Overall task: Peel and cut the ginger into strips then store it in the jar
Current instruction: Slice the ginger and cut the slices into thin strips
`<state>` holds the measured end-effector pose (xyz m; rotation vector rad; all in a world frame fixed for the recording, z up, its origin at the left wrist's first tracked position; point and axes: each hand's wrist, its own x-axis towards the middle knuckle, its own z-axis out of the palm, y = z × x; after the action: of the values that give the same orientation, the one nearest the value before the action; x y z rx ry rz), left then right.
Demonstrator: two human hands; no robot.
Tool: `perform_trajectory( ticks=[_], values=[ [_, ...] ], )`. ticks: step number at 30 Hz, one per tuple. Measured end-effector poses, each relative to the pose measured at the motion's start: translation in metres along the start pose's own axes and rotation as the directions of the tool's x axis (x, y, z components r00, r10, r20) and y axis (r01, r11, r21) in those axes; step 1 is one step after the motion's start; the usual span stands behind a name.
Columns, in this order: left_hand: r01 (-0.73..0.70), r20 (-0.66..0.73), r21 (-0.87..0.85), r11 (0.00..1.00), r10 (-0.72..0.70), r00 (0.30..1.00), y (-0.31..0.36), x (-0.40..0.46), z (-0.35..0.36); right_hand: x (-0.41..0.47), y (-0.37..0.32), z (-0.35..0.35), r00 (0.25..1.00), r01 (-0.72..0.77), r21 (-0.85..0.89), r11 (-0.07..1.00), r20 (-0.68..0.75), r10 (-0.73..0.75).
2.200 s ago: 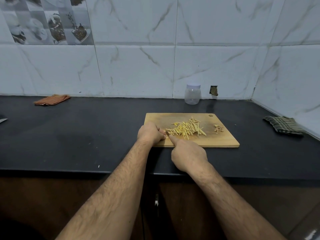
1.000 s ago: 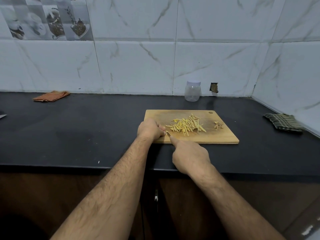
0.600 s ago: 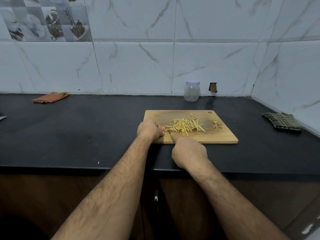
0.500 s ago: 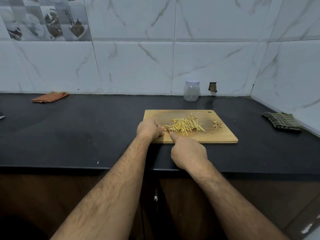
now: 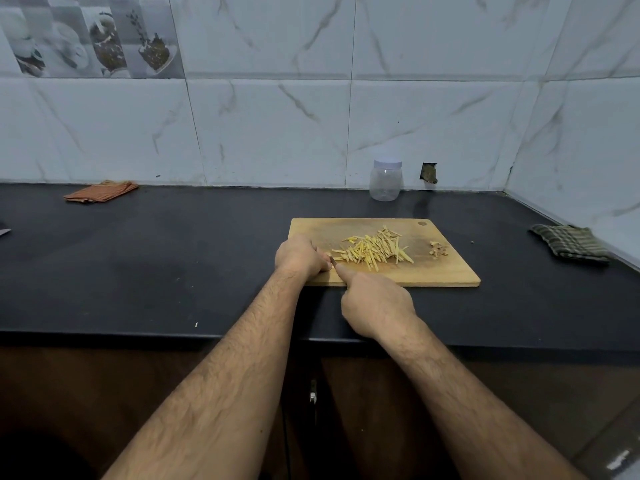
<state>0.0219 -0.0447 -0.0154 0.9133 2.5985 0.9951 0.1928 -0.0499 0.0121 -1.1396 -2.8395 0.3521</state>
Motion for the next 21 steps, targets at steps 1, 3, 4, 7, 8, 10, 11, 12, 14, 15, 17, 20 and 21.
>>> perform_trajectory(
  ticks=[1,3,4,7,8,10,11,12,14,15,17,20,21],
  values=[
    [-0.002,0.001,0.004,1.0,0.002,1.0,0.0,0.0,0.0,0.001,-0.001,-0.001,1.0,-0.001,0.003,1.0,0.008,0.0],
    [0.001,0.0,-0.001,1.0,-0.001,1.0,0.0,0.0,0.0,0.004,-0.004,-0.004,1.0,-0.007,0.008,1.0,0.025,0.007],
    [0.001,-0.002,-0.006,1.0,-0.001,1.0,0.0,0.0,0.0,0.005,-0.005,-0.005,1.0,-0.011,0.007,1.0,0.029,0.01],
    [0.009,-0.012,-0.013,1.0,-0.009,1.0,0.0,0.001,0.002,0.001,-0.004,-0.005,0.999,-0.005,-0.007,1.0,0.039,0.005],
    [0.009,-0.012,-0.008,1.0,-0.009,1.0,-0.001,0.001,0.002,-0.002,-0.002,-0.003,0.999,0.0,-0.014,1.0,0.045,0.001],
    [0.015,-0.01,-0.007,1.0,-0.015,1.0,-0.002,0.005,0.003,-0.01,0.004,-0.001,0.999,-0.002,-0.031,1.0,0.048,0.004],
    [0.017,-0.007,-0.006,1.0,-0.017,1.0,-0.003,0.006,0.004,-0.012,0.006,0.0,0.999,-0.006,-0.033,0.999,0.044,0.007],
    [0.021,-0.006,-0.003,1.0,-0.021,1.0,-0.002,0.006,0.004,-0.013,0.007,0.0,0.999,-0.013,-0.029,0.999,0.036,0.014],
    [0.026,-0.001,0.013,1.0,-0.026,1.0,-0.002,0.007,0.004,-0.012,0.007,0.0,0.999,-0.033,-0.014,0.999,0.021,0.033],
    [0.027,0.004,0.019,0.999,-0.027,1.0,-0.002,0.007,0.005,-0.012,0.007,0.0,0.999,-0.042,-0.004,0.999,0.017,0.042],
    [0.029,0.006,0.026,0.999,-0.029,1.0,-0.001,0.007,0.004,-0.01,0.005,-0.001,0.999,-0.043,0.02,0.999,0.008,0.043],
    [0.052,0.002,0.029,0.998,-0.052,0.999,0.0,0.009,0.003,-0.008,0.003,0.0,0.999,-0.031,0.046,0.998,-0.016,0.031],
    [0.059,0.0,0.03,0.998,-0.059,0.998,0.0,0.009,0.004,-0.007,0.003,0.0,0.999,-0.028,0.049,0.998,-0.022,0.029]
  ],
)
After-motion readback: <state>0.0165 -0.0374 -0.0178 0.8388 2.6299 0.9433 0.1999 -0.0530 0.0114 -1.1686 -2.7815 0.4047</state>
